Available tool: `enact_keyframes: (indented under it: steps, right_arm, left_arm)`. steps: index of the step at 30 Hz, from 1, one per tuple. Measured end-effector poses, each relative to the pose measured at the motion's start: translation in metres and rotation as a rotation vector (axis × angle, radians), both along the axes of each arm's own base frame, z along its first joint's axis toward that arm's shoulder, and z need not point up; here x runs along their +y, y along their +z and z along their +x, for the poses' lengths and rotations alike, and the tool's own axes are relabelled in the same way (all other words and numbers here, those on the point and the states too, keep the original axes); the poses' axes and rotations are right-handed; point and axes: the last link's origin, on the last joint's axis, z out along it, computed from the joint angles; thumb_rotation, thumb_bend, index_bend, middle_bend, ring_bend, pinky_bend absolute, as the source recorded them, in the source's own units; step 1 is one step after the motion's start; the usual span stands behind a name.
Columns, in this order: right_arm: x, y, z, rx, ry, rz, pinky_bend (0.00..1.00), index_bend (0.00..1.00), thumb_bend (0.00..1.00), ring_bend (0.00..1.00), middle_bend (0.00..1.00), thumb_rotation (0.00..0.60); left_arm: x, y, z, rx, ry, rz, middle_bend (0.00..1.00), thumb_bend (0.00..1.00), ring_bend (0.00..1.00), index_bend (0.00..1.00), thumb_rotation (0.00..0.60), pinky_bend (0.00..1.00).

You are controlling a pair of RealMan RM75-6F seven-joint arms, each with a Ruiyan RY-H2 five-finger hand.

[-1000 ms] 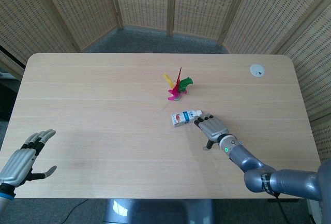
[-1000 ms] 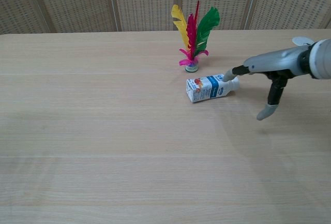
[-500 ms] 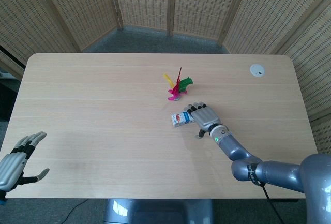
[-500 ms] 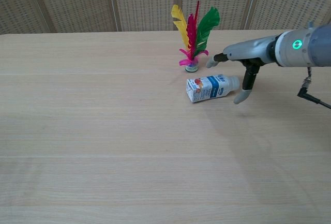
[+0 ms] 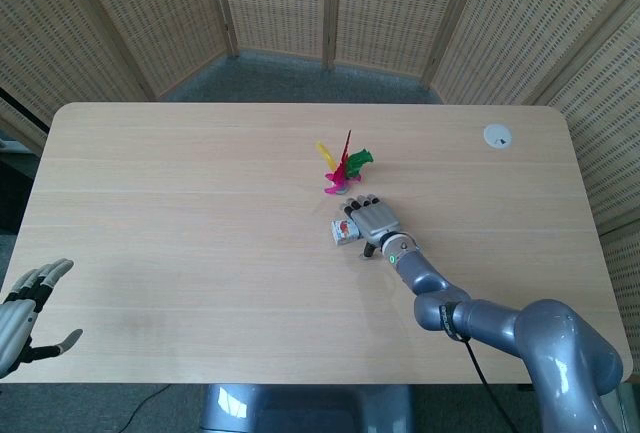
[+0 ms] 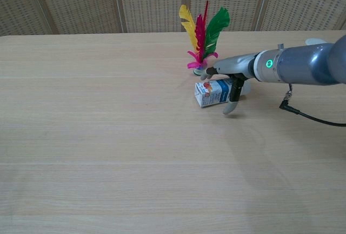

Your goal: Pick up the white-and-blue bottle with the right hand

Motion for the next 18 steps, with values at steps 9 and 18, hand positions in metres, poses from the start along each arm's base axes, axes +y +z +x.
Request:
enact_keyframes:
  steps: [9, 18]
  right_arm:
    - [0.001, 0.006, -0.016, -0.041, -0.038, -0.013, 0.67, 0.82, 0.17, 0.88, 1.0, 0.6]
    - [0.007, 0.055, -0.021, -0.082, 0.012, -0.109, 0.67, 0.82, 0.17, 0.89, 1.0, 0.6]
  left_arm:
    - [-0.001, 0.003, -0.002, 0.004, 0.004, 0.007, 0.0, 0.32, 0.0, 0.0, 0.6, 0.0]
    - [0.001, -0.003, 0.002, -0.007, -0.015, -0.009, 0.0, 0.32, 0.0, 0.0, 0.6, 0.0]
